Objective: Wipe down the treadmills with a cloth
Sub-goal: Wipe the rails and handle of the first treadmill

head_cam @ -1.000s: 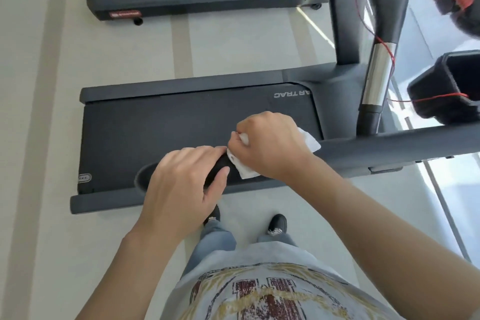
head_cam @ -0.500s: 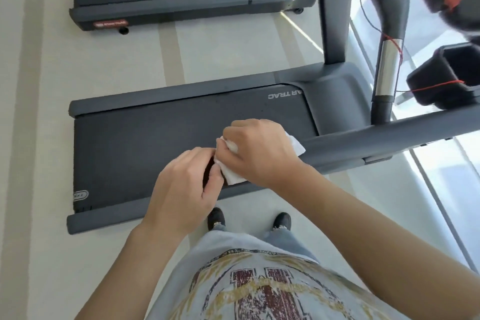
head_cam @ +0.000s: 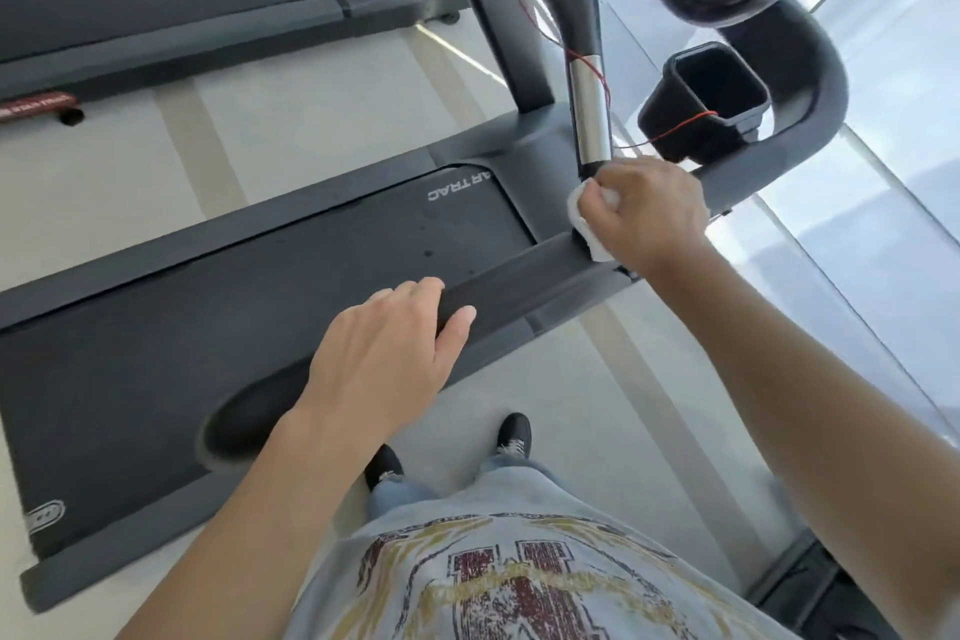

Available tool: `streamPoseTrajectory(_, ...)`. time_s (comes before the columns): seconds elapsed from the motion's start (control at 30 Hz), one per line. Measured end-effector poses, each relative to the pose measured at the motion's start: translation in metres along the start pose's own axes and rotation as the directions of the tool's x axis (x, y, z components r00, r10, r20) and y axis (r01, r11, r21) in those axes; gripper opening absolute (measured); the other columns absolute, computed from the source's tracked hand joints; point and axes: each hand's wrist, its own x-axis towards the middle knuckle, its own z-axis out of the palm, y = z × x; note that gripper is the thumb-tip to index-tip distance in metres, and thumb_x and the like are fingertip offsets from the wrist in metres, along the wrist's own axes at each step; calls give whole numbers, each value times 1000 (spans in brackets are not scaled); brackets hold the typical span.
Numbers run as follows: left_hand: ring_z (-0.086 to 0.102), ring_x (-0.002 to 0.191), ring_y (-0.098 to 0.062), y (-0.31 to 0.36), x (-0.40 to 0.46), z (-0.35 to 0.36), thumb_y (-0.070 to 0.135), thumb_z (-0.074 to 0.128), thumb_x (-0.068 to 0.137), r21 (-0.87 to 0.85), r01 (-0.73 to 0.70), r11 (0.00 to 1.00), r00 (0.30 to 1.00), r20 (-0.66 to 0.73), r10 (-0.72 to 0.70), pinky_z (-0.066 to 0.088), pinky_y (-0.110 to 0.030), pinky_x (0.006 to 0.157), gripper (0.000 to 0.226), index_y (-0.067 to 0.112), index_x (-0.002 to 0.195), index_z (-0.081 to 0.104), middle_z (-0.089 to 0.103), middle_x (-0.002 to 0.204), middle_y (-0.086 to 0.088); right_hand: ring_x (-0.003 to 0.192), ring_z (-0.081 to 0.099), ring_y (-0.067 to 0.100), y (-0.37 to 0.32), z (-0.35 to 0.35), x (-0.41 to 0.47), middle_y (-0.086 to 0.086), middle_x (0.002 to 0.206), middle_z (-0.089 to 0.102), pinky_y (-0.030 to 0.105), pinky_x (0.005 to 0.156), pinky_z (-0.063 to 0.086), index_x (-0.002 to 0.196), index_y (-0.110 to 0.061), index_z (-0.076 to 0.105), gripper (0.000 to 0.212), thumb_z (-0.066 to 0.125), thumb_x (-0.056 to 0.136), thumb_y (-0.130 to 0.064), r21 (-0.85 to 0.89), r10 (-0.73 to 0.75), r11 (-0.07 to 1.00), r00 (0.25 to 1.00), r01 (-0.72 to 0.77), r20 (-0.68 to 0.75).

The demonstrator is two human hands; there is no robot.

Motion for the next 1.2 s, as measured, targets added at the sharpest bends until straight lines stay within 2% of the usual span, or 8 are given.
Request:
streamPoseTrajectory(0.1, 63, 84, -19, 18, 13, 3, 59, 15, 104, 4, 4, 1000, 1000, -16, -4, 54, -40, 68, 57, 23, 115, 58, 66, 94, 8, 60, 44, 22, -42, 16, -25, -4, 60, 46, 34, 58, 35, 60, -17, 51, 38, 58, 95, -29, 112, -146, 981, 983, 158, -109)
streamPoseTrajectory(0.2, 56, 77, -19, 33, 25, 7, 52, 26, 101, -35, 15, 999, 1000, -15, -16, 44, -37, 61, 37, 26, 98, 53, 61, 87, 9, 58, 38, 23, -65, 28, -43, -1, 60, 44, 35, 57, 31, 61, -15, 51, 36, 60, 94, -26, 220, -269, 924, 941, 312, -205)
streamPoseTrajectory(0.33, 59, 80, -18, 55, 40, 12, 56, 30, 101, -11, -2, 1000, 1000, -31, 1, 46, -36, 62, 40, 27, 109, 57, 63, 92, 10, 57, 36, 23, -20, 27, -24, 0, 61, 44, 35, 55, 31, 63, -12, 53, 35, 60, 94, -25, 204, -425, 856, 872, 474, -241)
streamPoseTrajectory(0.47, 66, 98, -20, 83, 62, 23, 57, 30, 105, 27, 8, 1000, 999, -48, -6, 47, -35, 70, 56, 19, 136, 58, 69, 112, 5, 59, 31, 21, 56, 15, 5, -1, 60, 41, 35, 55, 30, 61, -13, 48, 38, 60, 96, -23, 189, -383, 879, 884, 438, -269)
streamPoseTrajectory(0.67, 59, 120, -22, 136, 97, 42, 48, 43, 103, -78, -63, 995, 985, -167, 49, 55, -40, 86, 51, 13, 137, 60, 67, 130, 1, 60, 32, 20, 138, 9, 33, 0, 60, 43, 33, 57, 30, 62, -14, 49, 36, 59, 96, -22, 139, -397, 878, 858, 459, -326)
streamPoseTrajectory(0.87, 57, 121, -22, 180, 125, 57, 41, 50, 102, -80, -101, 992, 973, -217, 81, 53, -42, 92, 47, 15, 140, 58, 61, 135, 1, 57, 38, 22, 209, 8, 53, -1, 59, 43, 36, 54, 38, 61, -12, 53, 38, 56, 97, -22, 134, -304, 915, 871, 379, -387)
streamPoseTrajectory(1.07, 59, 114, -17, 197, 143, 59, 39, 55, 104, -49, -76, 996, 977, -202, 65, 50, -33, 82, 41, 20, 140, 56, 61, 131, 6, 58, 44, 21, 217, 11, 53, -3, 57, 47, 38, 56, 40, 60, -13, 54, 39, 55, 97, -24, 189, -179, 943, 896, 274, -406)
streamPoseTrajectory(1.2, 56, 120, -12, 195, 138, 55, 36, 57, 104, -67, -90, 994, 983, -168, 78, 47, -28, 88, 46, 21, 146, 54, 61, 136, 9, 60, 39, 20, 183, 7, 33, -4, 60, 44, 39, 59, 38, 63, -14, 51, 34, 60, 95, -22, 251, -71, 951, 918, 180, -391)
